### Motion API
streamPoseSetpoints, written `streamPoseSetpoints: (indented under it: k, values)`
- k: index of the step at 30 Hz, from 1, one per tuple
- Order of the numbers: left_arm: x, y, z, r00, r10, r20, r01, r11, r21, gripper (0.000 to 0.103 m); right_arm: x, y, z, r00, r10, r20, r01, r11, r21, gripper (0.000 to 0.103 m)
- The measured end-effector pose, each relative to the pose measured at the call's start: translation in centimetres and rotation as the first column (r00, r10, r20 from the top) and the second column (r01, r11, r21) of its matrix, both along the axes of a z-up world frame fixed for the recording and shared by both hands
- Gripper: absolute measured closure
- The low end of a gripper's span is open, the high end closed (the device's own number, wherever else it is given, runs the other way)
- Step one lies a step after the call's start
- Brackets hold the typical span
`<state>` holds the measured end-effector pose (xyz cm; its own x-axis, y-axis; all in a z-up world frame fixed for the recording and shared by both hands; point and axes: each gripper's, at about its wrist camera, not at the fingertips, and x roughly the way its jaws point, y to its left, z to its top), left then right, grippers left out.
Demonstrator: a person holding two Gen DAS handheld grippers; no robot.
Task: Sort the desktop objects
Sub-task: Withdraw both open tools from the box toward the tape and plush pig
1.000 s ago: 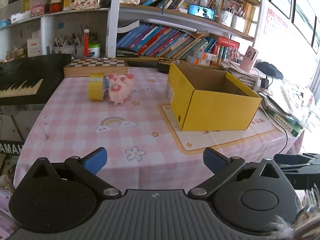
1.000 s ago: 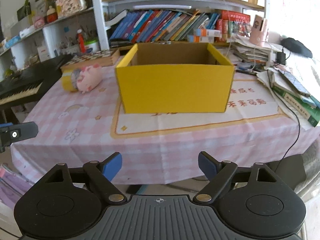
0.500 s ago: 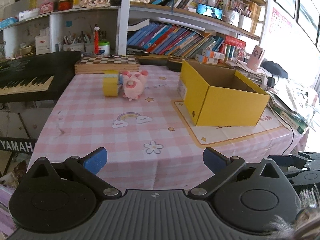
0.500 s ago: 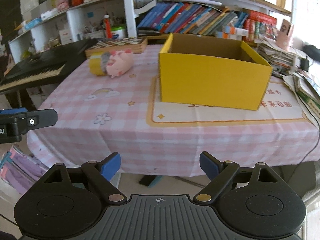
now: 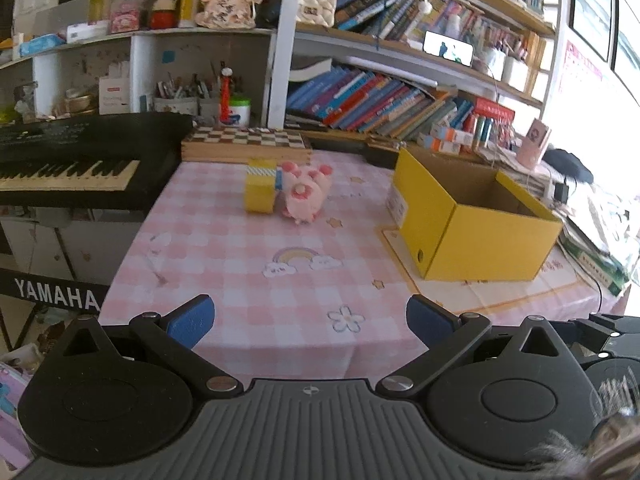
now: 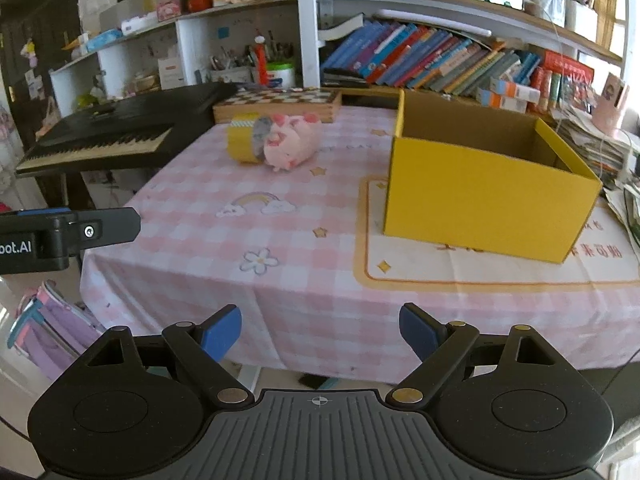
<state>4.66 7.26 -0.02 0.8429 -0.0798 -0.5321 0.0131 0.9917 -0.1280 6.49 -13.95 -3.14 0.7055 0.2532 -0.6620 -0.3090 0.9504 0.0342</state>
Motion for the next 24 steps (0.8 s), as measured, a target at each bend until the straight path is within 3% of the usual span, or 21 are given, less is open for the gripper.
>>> streamPoseSetpoints:
  k: [13,24]
  values:
    - [0.9,1.4,0.2,0.999,0.037,0.016,-0.037,0.999,-0.018,0.000,1.3,2.1,1.0,0.997,0.053,0.063,-0.052,0.998,-0.024,0.014]
    - [4.2,2.0,0.3,0.997,0.076,0.005,-0.076,0.997,-0.028,0.000,4.9,3.5,0.9,0.989,0.123,0.080,-0.121,0.992,-0.027,0.014]
